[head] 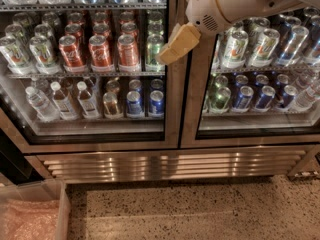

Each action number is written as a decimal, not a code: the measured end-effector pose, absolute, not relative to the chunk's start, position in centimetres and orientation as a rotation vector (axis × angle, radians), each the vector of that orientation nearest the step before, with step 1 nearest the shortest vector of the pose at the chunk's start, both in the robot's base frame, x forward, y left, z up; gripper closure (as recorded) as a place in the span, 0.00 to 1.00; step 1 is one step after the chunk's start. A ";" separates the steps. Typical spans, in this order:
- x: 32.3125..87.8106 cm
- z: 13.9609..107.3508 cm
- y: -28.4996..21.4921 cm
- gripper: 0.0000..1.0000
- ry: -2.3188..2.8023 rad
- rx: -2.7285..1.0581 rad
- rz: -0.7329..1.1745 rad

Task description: Open left fridge door

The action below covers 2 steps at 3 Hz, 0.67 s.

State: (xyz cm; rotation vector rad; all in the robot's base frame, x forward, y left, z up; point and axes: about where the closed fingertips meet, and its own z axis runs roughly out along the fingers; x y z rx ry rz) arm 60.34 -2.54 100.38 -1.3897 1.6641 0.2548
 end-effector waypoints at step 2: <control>60.1 100.2 -2.5 0.00 1.658 -1.396 0.275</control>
Offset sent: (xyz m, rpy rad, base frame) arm 0.0532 0.1394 -0.0564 0.3178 0.2655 0.4955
